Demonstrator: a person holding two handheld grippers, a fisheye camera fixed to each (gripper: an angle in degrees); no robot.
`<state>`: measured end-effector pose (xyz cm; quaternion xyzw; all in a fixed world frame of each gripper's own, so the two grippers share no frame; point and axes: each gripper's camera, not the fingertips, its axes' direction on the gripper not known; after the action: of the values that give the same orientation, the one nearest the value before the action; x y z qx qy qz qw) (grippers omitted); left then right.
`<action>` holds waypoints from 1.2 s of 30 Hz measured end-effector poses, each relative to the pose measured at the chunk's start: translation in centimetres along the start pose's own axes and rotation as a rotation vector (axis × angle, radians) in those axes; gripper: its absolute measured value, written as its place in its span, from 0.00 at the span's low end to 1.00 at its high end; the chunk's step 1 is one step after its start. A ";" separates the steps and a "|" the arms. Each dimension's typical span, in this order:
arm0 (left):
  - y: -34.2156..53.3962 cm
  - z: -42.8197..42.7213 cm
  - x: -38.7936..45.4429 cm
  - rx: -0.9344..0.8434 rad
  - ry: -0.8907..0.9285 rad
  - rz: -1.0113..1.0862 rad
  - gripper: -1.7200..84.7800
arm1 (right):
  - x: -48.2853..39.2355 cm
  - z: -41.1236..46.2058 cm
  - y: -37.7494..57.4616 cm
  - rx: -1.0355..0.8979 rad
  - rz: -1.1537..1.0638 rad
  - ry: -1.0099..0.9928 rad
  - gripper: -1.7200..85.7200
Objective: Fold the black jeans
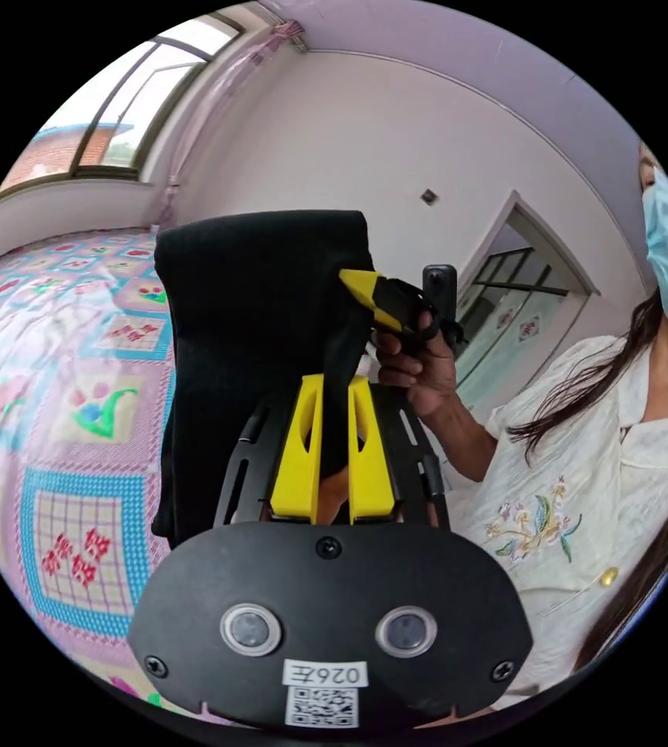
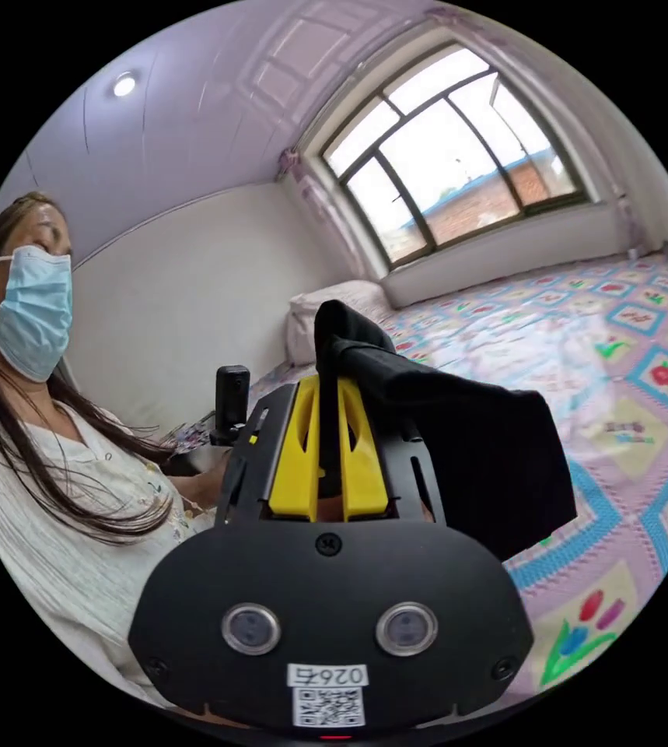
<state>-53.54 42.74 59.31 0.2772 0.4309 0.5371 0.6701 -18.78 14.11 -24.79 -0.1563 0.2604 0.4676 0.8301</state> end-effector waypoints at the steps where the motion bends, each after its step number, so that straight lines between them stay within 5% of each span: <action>1: -1.8 2.3 0.2 -0.002 0.054 0.017 0.08 | 0.1 -1.9 -0.2 0.020 -0.013 0.030 0.01; 9: -8.2 12.7 -1.6 -0.030 0.038 -0.063 0.07 | 6.8 -14.9 -2.8 0.117 -0.041 0.264 0.06; 14: -2.5 11.7 -12.2 -0.042 -0.130 -0.595 0.02 | 15.8 -13.3 -2.7 -0.093 0.173 0.205 0.06; 22: 5.7 6.1 -17.5 -0.081 -0.277 -0.864 0.01 | 21.8 -19.1 2.5 -0.077 0.475 0.316 0.06; 27: 10.9 3.7 -21.2 0.229 -0.025 -1.152 0.02 | 22.4 -22.0 4.6 -0.103 0.646 0.483 0.08; 31: 16.7 -0.6 -21.7 0.834 0.217 -1.176 0.01 | 22.3 -22.5 5.6 -0.073 0.758 0.555 0.11; 33: 15.7 -3.0 -21.2 0.747 0.084 -1.098 0.01 | 22.1 -22.8 6.6 -0.037 0.855 0.570 0.12; 36: 9.2 -3.3 -19.8 0.379 -0.140 -0.829 0.02 | 21.3 -23.3 8.7 0.047 0.973 0.593 0.12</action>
<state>-61.87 25.91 71.02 0.2346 0.5498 0.1155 0.7933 -23.81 21.60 -56.26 -0.1245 0.5347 0.7262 0.4139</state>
